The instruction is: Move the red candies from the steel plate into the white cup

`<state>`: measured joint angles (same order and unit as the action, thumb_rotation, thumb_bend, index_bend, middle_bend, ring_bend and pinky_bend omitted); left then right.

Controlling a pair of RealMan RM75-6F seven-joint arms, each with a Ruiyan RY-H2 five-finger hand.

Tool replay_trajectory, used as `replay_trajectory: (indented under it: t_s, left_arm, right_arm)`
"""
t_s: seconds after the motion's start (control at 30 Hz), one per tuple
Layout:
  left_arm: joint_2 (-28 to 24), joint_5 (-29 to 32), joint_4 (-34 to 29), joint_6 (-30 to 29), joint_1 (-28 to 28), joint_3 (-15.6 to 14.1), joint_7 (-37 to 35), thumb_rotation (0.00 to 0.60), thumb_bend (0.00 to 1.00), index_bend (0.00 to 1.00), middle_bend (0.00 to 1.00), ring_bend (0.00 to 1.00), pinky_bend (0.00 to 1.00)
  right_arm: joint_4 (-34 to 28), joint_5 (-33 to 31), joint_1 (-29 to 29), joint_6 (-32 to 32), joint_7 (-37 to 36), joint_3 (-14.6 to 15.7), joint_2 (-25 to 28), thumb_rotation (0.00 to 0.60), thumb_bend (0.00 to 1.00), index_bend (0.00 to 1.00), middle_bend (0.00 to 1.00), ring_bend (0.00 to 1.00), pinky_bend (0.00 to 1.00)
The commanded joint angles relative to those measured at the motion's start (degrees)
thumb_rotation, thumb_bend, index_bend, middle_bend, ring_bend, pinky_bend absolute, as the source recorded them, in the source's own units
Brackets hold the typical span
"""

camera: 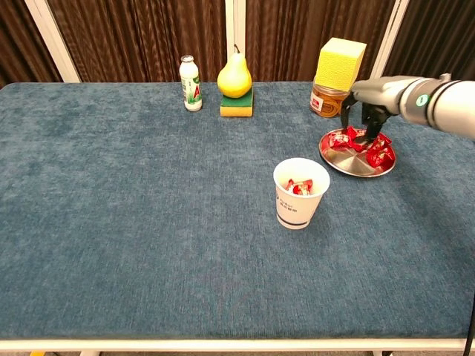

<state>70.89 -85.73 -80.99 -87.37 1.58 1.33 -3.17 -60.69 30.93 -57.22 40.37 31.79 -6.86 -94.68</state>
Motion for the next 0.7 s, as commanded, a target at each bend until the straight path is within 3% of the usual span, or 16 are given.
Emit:
replay_trajectory:
  t_s: [0.03, 0.47, 0.7]
  left_arm:
    - [0.08, 0.1, 0.19, -0.17, -0.19, -0.03, -0.2, 0.6, 0.1, 0.23, 0.16, 0.18, 0.16]
    - [0.38, 0.09, 1.14, -0.15, -0.41, -0.08, -1.05, 0.6, 0.1, 0.23, 0.16, 0.18, 0.16]
    - [0.47, 0.06, 1.33, -0.14, -0.46, -0.05, -1.19, 0.6, 0.1, 0.23, 0.16, 0.18, 0.16]
  right_arm:
    - [2.28, -1.39, -0.94, -1.09, 1.24, -0.25, -1.74, 0.6, 0.25, 0.4, 0.95, 0.97, 1.0]
    - [6.86, -4.08, -1.77, -2.14, 4.26, -0.53, -4.63, 0.6, 0.25, 0.42, 0.95, 0.97, 1.0]
    - [6.18, -4.91, -1.3, -2.62, 5.64, 0.05, -3.97, 0.6, 0.27, 0.48, 0.95, 0.97, 1.0]
